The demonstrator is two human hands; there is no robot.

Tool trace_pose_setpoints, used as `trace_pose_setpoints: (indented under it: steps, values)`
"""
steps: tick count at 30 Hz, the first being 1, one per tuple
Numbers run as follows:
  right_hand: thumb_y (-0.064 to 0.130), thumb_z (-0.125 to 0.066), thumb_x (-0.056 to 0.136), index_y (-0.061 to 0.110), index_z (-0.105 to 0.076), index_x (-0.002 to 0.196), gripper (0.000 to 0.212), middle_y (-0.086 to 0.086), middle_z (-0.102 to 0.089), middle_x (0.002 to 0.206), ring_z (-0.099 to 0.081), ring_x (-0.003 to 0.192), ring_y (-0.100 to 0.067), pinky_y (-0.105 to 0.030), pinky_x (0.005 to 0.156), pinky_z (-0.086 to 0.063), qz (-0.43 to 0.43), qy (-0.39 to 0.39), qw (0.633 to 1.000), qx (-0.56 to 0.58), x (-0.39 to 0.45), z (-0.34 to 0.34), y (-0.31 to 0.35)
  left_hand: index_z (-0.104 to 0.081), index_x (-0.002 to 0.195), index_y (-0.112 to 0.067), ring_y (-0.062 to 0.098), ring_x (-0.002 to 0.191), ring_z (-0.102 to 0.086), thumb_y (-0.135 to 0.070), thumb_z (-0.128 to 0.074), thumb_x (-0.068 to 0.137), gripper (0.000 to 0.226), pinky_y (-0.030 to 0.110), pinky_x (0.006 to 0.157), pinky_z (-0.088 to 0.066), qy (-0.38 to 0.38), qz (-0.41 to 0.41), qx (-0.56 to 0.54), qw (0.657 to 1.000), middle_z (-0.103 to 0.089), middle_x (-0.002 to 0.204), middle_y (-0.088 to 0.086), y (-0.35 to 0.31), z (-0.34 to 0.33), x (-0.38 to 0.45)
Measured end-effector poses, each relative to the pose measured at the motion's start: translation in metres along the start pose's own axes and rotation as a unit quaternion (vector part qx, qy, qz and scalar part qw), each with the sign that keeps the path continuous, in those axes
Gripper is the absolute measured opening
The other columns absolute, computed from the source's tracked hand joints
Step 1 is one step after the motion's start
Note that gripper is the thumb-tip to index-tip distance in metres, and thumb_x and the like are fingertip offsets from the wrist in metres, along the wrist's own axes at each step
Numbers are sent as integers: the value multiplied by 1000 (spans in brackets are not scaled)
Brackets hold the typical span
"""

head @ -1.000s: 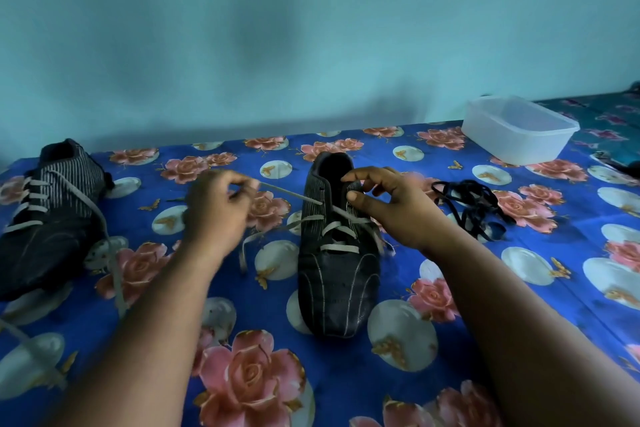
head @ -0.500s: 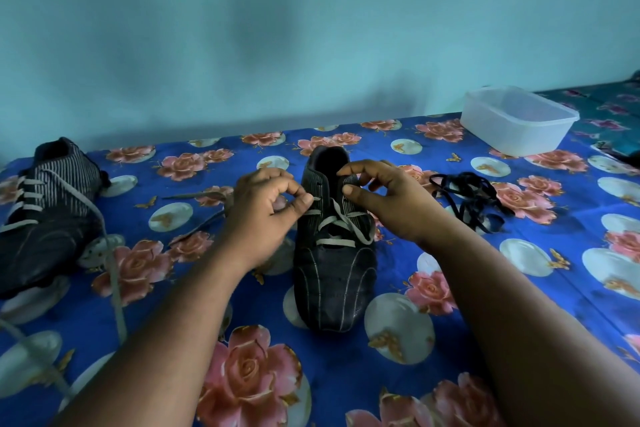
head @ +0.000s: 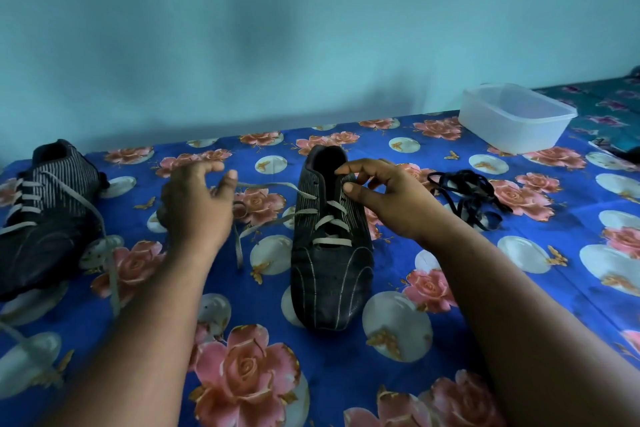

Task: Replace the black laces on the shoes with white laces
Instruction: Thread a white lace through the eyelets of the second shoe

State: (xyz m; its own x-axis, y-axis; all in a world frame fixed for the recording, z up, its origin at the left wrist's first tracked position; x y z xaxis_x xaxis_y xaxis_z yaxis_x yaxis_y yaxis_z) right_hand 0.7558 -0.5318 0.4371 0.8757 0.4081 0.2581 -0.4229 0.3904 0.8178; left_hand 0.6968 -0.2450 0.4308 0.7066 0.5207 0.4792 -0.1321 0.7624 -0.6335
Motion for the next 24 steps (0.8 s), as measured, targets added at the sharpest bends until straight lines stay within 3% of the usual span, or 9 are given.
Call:
trace_pose_setpoints:
  steps: [1,3,6,10,13,17,20,22,24]
  values:
    - [33,-68,97,41,-69,122,26,13,-60,104,-58,105,-15,-27,87,-47,4,-5,1000,-8,0,1,1,-66,119,-23,29,122,-60,-46,-62,96,33,58,98,-50,28,-31,-41,998,-65,131,7,-9,-4,-3]
    - [33,-69,97,39,-69,121,25,16,-63,98,-58,104,-12,-21,83,-45,24,-29,999,-34,0,5,4,-66,121,-22,24,105,-72,-48,-64,96,36,54,88,-58,136,-74,-183,971,-68,122,9,-28,-15,-13]
    - [32,-72,95,34,-71,116,22,15,-65,94,-57,101,-6,-13,81,-41,73,-39,995,-48,-3,7,12,-71,105,-25,15,91,-69,-63,-59,93,41,41,77,-58,210,-186,-177,943,-68,109,-7,-46,-26,-29]
    - [47,-66,90,34,-72,111,25,14,-58,105,-54,106,-16,-32,91,-42,159,-15,976,-149,-6,-4,19,-67,94,-28,19,95,-64,-54,-61,90,27,47,80,-53,185,-237,-157,941,-67,98,-10,-51,-32,-28]
    - [55,-54,89,36,-71,110,34,13,-55,106,-51,104,-19,-46,90,-44,156,-25,964,-212,-8,-9,23,-67,93,-29,19,92,-64,-47,-65,91,18,48,78,-52,181,-251,-159,937,-66,93,-12,-50,-29,-26]
    - [59,-43,90,32,-73,112,46,3,-57,106,-51,102,-26,-51,88,-43,145,-8,953,-267,-9,-20,25,-68,93,-27,12,73,-65,-31,-67,98,6,39,68,-55,230,-193,-205,932,-68,79,-10,-51,-27,-30]
    - [57,-45,88,29,-75,107,45,1,-55,102,-53,99,-29,-49,88,-45,124,-6,965,-229,-5,-23,23,-66,87,-13,2,58,-49,-48,-58,96,37,23,61,-43,287,-97,-226,926,-54,61,-13,-56,-30,-36]
    - [51,-54,87,28,-75,105,35,2,-55,99,-55,96,-28,-44,86,-45,111,-9,974,-196,-2,-23,22,-56,74,-4,8,56,-41,-63,-55,90,61,30,62,-37,298,-58,-207,930,-39,56,-7,-58,-32,-37]
    - [35,-67,89,28,-75,102,16,4,-55,98,-55,96,-25,-39,83,-44,91,-10,984,-154,0,-22,20,-47,63,-7,11,55,-38,-63,-60,88,63,32,62,-34,297,-27,-198,934,-35,54,-4,-58,-34,-34]
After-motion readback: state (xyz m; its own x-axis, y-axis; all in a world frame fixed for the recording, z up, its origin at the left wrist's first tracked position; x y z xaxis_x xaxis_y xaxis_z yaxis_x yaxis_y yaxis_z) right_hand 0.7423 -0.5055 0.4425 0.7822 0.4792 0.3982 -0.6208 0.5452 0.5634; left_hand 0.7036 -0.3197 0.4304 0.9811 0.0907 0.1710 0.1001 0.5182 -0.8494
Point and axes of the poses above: each hand's wrist, its own x-axis towards the middle knuckle, its own z-axis out of the back of the hand, y = z × x, the point moved 4 cm from there along x, towards the middle knuckle
